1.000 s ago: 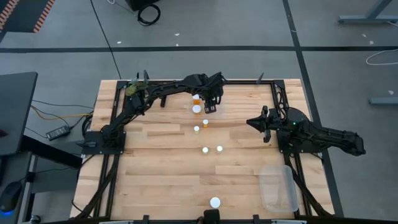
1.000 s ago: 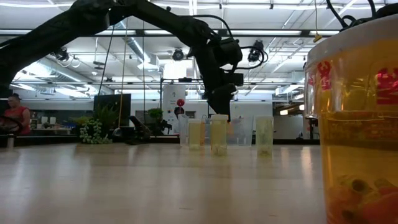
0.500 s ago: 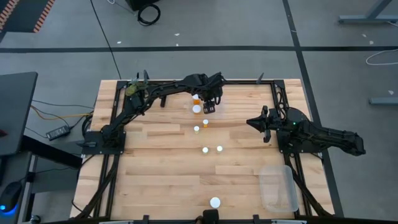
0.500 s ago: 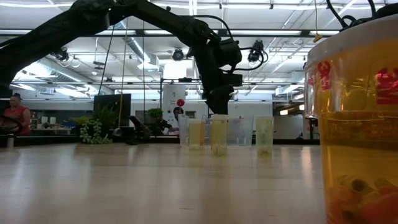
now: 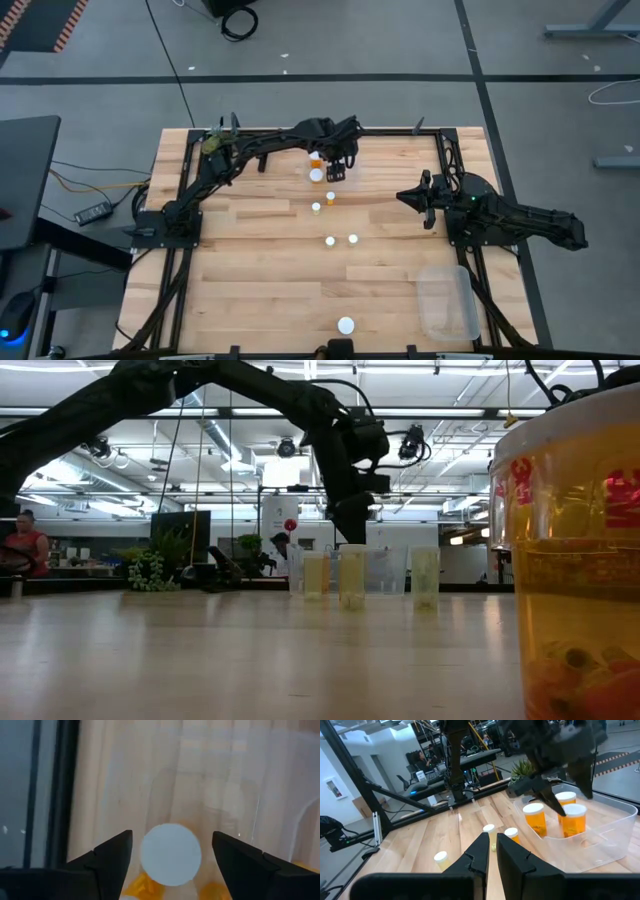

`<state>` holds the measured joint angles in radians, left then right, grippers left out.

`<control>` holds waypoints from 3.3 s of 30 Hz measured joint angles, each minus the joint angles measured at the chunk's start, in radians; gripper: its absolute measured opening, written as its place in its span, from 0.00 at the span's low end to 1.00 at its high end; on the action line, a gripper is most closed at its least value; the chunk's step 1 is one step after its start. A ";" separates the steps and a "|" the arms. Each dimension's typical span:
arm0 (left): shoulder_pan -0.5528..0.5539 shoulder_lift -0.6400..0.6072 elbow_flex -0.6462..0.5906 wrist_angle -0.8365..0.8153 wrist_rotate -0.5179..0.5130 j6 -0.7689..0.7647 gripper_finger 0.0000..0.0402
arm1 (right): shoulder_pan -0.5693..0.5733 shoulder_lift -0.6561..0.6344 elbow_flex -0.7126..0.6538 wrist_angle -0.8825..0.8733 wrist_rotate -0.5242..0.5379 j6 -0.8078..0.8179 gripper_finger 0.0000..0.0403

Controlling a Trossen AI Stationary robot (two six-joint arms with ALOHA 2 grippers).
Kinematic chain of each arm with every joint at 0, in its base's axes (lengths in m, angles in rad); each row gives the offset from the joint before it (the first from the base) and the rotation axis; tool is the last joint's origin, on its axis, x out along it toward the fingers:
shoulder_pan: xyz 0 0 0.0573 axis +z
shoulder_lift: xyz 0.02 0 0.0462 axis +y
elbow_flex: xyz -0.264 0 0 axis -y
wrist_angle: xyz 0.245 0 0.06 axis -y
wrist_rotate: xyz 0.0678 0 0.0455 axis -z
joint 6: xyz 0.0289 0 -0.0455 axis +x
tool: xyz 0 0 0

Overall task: Pick and place medicine bottles into bin by pill shape (circle, oval)
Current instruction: Put the orange capsule bottle into the top transparent bin

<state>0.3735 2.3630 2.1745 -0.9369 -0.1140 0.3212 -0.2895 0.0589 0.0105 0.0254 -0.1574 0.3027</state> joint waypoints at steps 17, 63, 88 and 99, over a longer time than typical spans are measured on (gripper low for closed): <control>-0.183 -0.003 0.146 -0.179 0.029 0.136 0.71 | 0.000 0.000 0.000 0.000 0.000 0.000 0.10; -0.765 0.026 0.141 -0.198 0.125 -0.127 0.71 | 0.000 0.000 0.000 0.000 0.000 0.000 0.10; -0.850 0.137 0.141 -0.151 0.107 -0.270 0.71 | 0.000 0.023 0.000 -0.001 0.007 0.000 0.10; -0.849 0.137 0.141 -0.094 0.108 -0.306 0.83 | 0.000 0.022 0.000 0.000 0.007 0.000 0.10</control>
<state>-0.4758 2.5004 2.3154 -1.0313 -0.0063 0.0155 -0.2897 0.0811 0.0105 0.0250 -0.1504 0.3027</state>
